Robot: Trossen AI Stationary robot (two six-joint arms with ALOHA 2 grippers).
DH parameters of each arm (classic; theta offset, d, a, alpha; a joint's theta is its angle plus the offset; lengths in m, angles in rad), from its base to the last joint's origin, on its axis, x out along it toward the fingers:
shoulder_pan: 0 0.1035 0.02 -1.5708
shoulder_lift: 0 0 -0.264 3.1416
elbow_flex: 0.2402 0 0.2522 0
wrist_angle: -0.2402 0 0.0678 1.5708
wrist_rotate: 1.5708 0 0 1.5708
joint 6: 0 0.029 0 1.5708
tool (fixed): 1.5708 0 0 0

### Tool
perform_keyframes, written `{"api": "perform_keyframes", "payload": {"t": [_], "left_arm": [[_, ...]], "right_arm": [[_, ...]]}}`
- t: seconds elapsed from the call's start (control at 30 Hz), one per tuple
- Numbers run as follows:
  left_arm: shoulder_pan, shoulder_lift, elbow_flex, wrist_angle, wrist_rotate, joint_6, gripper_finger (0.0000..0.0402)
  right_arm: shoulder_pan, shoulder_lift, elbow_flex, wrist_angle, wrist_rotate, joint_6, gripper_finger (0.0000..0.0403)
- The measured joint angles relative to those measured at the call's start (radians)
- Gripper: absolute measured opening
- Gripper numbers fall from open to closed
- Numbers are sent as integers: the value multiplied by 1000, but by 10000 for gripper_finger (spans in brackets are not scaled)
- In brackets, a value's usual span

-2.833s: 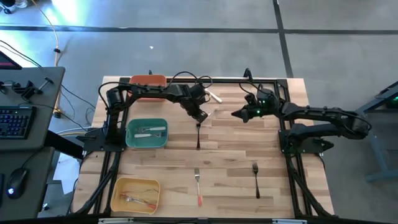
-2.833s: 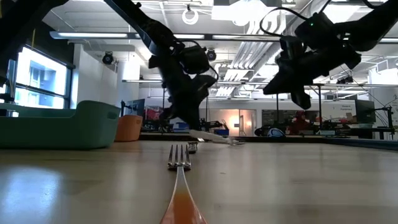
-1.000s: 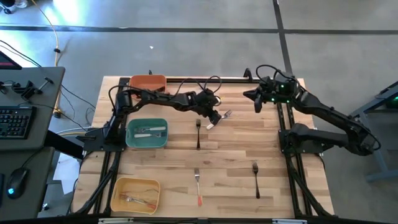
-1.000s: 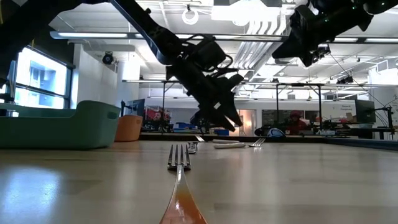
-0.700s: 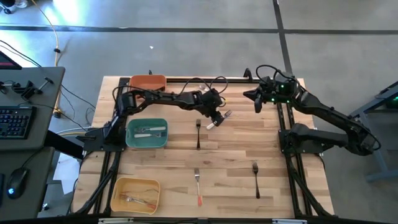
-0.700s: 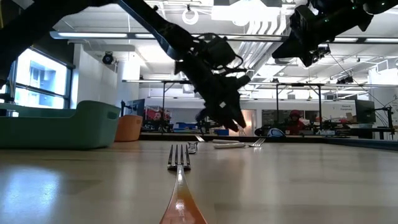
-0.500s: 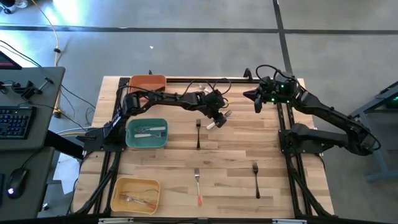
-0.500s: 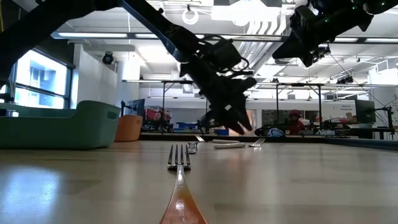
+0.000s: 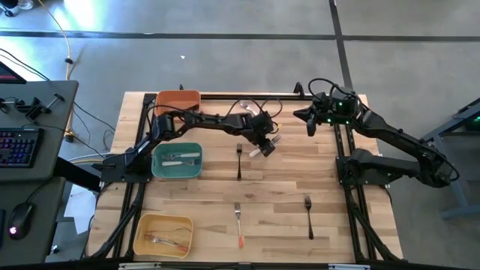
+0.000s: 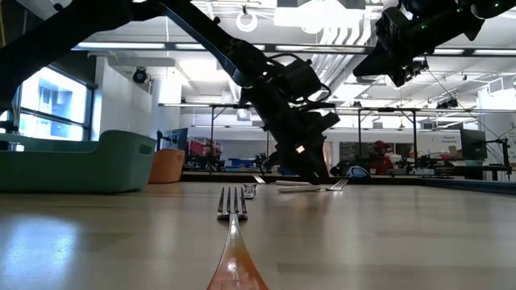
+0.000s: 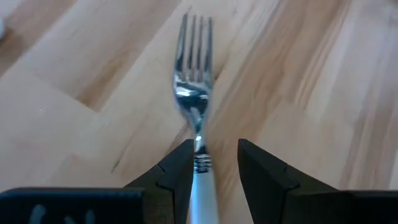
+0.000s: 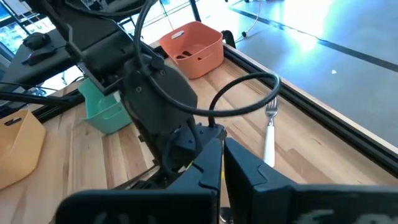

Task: Sort silverware by color (type)
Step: Put the white fork into the green bin

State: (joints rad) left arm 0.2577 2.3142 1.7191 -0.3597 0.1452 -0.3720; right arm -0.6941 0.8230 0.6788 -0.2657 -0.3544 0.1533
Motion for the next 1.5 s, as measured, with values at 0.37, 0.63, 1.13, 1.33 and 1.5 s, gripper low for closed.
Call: {"api": "perform_keyframes", "payload": {"t": [0.37,0.63,1.13,1.33,1.5], "left_arm": [[-11,38,6,-63,-3,39,114],[-40,24,3,-84,-55,104,48],[-56,-42,-4,-261,65,244,1],[-56,-55,-4,-344,91,280,1],[-73,-56,-3,-366,107,292,1]], "right_arm": [[1,0,0,0,2,3,0],[1,0,0,0,-5,30,0],[1,0,0,0,-5,31,0],[1,0,0,0,-5,32,0],[1,0,0,0,-5,45,0]]}}
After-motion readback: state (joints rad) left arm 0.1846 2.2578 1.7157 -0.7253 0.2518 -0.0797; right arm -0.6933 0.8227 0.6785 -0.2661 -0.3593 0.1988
